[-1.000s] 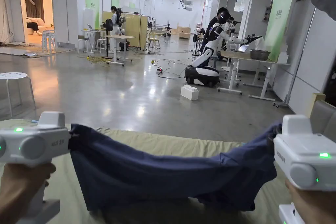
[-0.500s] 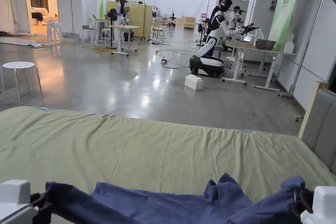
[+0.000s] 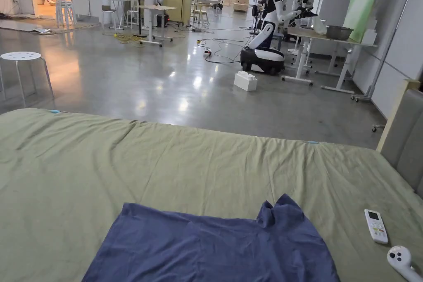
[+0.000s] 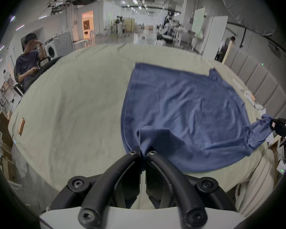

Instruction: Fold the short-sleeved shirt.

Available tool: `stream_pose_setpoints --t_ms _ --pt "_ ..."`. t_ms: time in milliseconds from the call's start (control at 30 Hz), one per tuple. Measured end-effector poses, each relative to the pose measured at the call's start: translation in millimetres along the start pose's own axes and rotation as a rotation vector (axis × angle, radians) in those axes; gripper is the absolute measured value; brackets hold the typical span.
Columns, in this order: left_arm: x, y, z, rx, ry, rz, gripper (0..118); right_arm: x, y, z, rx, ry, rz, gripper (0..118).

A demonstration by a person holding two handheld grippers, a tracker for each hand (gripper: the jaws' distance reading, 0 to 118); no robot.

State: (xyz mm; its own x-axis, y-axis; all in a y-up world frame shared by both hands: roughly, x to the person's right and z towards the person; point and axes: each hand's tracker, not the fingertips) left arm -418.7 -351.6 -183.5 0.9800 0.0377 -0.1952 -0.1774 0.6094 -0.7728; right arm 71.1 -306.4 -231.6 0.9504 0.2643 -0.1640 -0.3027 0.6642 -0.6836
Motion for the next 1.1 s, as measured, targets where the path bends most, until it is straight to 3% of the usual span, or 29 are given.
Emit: stream_pose_setpoints --t_ms 67,233,400,433,500,567,733,967,1033,1100 --pt "3 -6 -9 -0.047 0.033 -0.017 5 -5 -9 -11 -0.073 0.027 -0.036 4" --pt "5 -20 -31 -0.124 0.069 -0.039 5 -11 -21 -37 -0.135 0.015 -0.036 4" --pt "0 -27 -39 -0.087 0.072 0.007 7 -25 -25 -49 -0.175 -0.004 -0.048 9" --pt "0 -25 -38 -0.084 0.073 0.015 11 -27 -23 -48 -0.160 -0.016 -0.039 17" --pt "2 -22 -27 -0.045 0.080 0.032 33 -33 -16 -37 -0.086 -0.041 -0.055 56" --pt "6 -15 -15 0.048 0.080 0.023 56 -35 -8 -25 0.019 -0.020 -0.103 84" --pt "27 20 23 0.309 0.048 0.028 61 -49 27 10 0.312 -0.002 -0.137 93" --pt "59 61 58 0.592 0.027 0.002 60 -54 64 22 0.567 -0.016 -0.232 84" --pt "67 70 62 0.653 0.027 -0.016 51 -56 72 25 0.616 -0.027 -0.234 62" --pt "78 75 68 0.691 0.065 -0.029 18 -57 82 25 0.678 -0.046 -0.203 20"
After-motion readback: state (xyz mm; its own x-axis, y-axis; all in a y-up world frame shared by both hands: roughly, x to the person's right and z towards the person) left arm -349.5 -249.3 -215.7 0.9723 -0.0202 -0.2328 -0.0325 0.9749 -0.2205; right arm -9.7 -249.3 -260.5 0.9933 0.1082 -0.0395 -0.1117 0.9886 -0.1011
